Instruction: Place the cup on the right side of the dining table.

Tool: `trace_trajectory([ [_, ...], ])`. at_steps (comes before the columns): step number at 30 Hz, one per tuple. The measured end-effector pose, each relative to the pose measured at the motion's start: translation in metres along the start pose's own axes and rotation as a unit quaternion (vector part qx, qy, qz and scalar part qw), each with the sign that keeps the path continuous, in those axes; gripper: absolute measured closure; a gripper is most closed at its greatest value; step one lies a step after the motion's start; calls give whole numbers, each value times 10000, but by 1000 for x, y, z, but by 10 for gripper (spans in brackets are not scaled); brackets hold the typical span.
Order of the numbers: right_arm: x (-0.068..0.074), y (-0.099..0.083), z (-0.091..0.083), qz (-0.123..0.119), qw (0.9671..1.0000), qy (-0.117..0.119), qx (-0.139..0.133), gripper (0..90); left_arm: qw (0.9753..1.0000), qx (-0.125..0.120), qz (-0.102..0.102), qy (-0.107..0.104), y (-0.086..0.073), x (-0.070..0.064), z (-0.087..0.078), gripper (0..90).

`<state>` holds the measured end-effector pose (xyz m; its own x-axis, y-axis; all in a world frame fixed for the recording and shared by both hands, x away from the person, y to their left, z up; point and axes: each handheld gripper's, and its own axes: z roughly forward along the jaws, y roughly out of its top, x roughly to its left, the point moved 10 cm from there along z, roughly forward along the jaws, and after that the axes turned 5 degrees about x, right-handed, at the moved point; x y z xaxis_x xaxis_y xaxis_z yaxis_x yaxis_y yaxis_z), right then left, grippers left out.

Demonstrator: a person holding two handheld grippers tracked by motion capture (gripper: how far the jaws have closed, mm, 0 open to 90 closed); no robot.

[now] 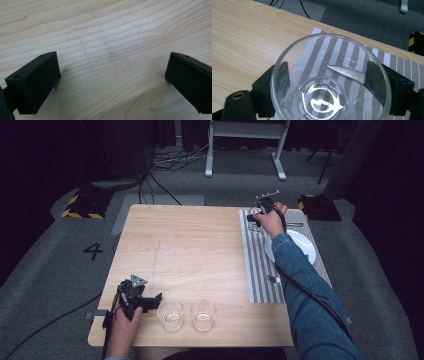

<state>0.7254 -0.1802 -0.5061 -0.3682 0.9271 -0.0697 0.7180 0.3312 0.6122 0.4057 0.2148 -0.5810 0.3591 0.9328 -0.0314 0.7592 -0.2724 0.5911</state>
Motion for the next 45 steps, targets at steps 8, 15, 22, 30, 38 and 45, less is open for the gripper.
trace_trajectory([
  [8, -5, -9, 6, 139, 9999, 33, 53, 184, 10000, 0, -1, -1, 0, 0, 0, 0],
  [15, -5, -12, 5, 112, 9997, 133, 163, 181, 10000, 1, 1, 0, 0, 0, 0, 0],
  [22, -6, -12, -2, 159, 9995, 252, 98, 178, 10000, 0, 0, 0, 0, 0, 0, 0],
  [30, -6, -7, -19, 104, 9996, 237, -133, 179, 10000, -2, -1, 0, 0, 0, 0, 0],
  [38, -6, -5, -40, 18, 9993, 206, -306, 183, 10000, 0, 1, 0, 0, 0, 0, 0],
  [45, 0, -8, -69, -82, 9987, 342, -361, 182, 10000, 1, 0, -1, 0, 0, 0, 0],
])
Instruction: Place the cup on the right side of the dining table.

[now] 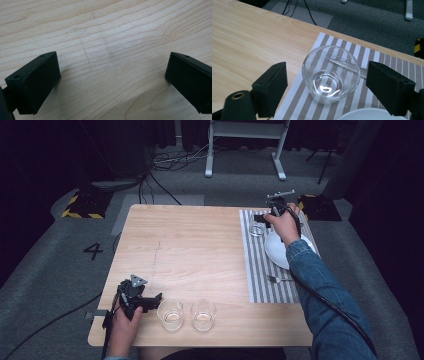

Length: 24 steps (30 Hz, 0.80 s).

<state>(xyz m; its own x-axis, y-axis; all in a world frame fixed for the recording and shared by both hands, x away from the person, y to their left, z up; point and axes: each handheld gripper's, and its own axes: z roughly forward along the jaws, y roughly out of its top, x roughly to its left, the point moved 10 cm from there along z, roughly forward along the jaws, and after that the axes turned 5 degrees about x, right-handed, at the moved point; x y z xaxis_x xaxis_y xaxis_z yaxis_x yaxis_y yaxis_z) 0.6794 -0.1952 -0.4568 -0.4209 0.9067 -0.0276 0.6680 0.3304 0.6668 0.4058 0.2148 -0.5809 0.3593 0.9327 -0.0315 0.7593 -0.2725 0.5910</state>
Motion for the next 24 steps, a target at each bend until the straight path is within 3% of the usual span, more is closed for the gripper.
trace_trajectory([
  [8, 4, -5, -45, -59, 9997, 169, -137, 182, 10000, -1, -1, 0, 0, 0, 0, 0],
  [12, 4, -15, -62, 59, 9994, 299, -159, 185, 10000, 0, 0, 0, 0, 0, 0, 0],
  [21, -4, -39, -94, 83, 9995, 287, -70, 187, 10000, -2, -3, 0, 0, 0, 0, 0],
  [24, -6, -44, -104, -13, 9996, 282, -94, 187, 10000, -1, -2, 0, 0, 0, 0, 0],
])
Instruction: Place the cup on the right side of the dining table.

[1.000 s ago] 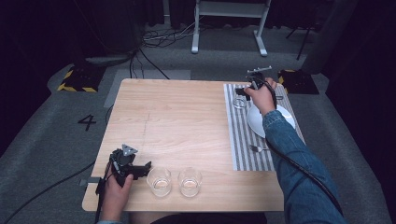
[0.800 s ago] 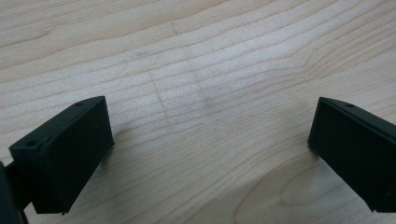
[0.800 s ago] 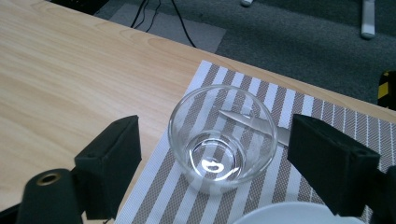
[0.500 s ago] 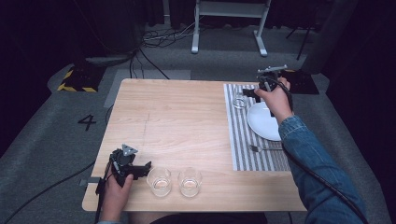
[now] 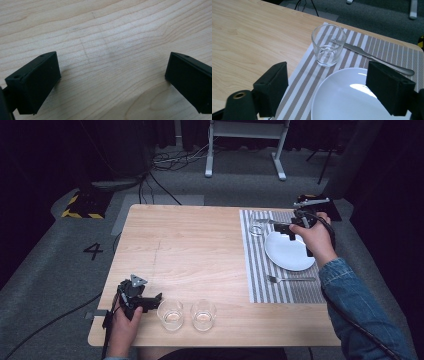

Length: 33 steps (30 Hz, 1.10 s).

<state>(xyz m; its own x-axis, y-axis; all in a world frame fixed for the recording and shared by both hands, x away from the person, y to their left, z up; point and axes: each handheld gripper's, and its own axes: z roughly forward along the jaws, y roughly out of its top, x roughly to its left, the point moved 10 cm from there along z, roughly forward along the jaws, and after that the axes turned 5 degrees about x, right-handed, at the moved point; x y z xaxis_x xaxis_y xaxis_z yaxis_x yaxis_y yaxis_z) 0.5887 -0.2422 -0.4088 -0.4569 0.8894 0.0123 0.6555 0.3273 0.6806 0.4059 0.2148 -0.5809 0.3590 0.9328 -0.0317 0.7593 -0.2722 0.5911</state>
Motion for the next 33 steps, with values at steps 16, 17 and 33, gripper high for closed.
trace_trajectory([
  [16, 2, -35, -41, -221, 9996, 178, -30, 190, 10000, 0, -10, 13, -1, 0, -1, 0],
  [17, 2, -38, -45, -232, 9995, 214, -63, 190, 10000, 2, -9, 14, -1, 0, -1, 0],
  [33, 9, -88, -84, -398, 9982, 421, -161, 189, 10000, 3, -9, 13, -1, 0, -1, 1],
])
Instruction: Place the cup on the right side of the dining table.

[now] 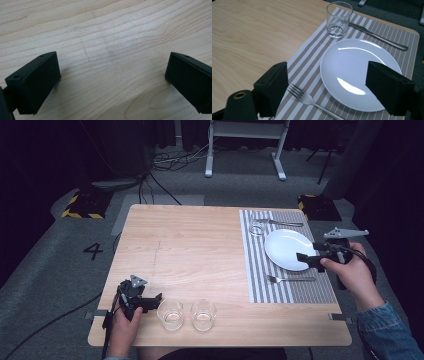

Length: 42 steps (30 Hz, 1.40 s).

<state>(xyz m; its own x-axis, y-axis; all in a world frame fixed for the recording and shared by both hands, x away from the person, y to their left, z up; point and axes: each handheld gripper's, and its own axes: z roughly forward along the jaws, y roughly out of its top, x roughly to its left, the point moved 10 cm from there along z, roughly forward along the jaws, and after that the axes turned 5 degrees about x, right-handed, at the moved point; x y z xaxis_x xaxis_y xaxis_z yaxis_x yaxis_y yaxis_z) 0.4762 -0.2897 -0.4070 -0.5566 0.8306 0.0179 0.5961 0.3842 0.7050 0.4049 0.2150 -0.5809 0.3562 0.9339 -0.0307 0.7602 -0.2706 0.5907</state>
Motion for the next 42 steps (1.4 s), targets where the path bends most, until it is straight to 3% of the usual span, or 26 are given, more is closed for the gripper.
trace_trajectory([
  [14, 14, -50, 2, -167, 9994, 123, 270, 193, 10000, -1, -1, 0, 0, 0, 0, 0],
  [34, 39, -115, 24, -107, 9962, 567, 647, 197, 10000, -1, -1, -1, 0, 0, 0, 0],
  [42, 45, -134, 35, -166, 9957, 583, 700, 198, 10000, 0, 0, 2, 0, 0, 0, 1],
])
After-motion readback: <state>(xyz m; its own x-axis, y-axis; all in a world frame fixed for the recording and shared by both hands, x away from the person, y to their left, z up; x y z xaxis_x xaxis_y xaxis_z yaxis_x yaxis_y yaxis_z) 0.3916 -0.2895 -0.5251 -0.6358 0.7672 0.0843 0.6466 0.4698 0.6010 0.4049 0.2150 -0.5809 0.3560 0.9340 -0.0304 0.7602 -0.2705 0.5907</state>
